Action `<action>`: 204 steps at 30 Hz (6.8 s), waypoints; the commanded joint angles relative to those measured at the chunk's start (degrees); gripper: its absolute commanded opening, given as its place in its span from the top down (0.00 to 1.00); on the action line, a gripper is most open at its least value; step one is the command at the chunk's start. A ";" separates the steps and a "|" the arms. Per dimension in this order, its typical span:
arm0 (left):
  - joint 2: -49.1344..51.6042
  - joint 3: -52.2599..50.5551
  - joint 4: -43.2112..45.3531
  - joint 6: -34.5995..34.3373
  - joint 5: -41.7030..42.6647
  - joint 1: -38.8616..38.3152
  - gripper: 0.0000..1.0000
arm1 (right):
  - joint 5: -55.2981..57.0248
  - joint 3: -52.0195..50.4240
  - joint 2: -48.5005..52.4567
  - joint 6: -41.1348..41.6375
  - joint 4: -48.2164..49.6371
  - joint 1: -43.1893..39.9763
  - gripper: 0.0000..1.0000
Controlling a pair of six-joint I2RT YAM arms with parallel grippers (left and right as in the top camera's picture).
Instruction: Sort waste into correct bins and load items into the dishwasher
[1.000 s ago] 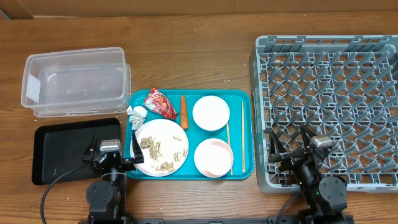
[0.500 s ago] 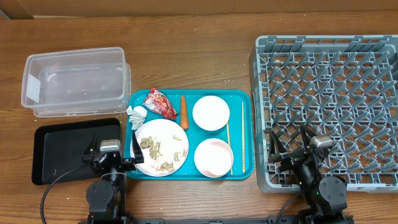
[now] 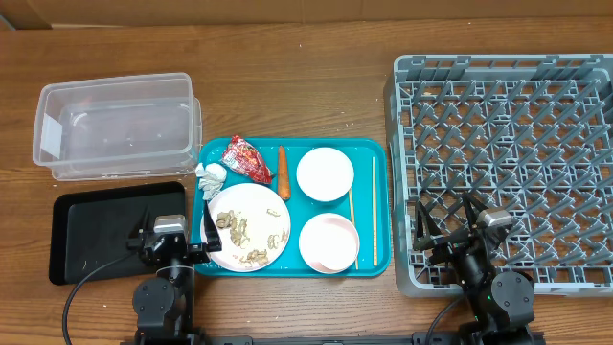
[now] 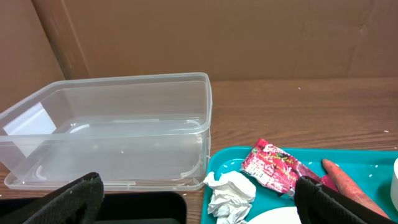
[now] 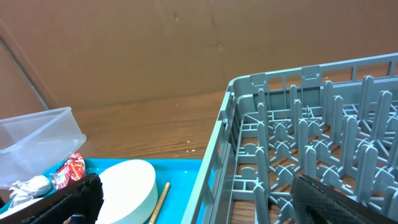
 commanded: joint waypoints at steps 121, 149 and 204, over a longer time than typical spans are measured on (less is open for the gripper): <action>-0.66 -0.63 0.44 0.07 0.11 0.26 0.00 | 0.26 -0.39 -0.66 0.17 0.22 -0.15 0.00; -0.66 -0.63 0.66 0.02 6.32 0.26 0.00 | -7.96 5.79 -0.61 5.33 -1.86 -0.11 0.00; 79.52 61.75 -44.81 -11.50 13.75 -42.05 0.11 | 0.35 59.91 43.93 19.32 -50.95 -0.17 0.00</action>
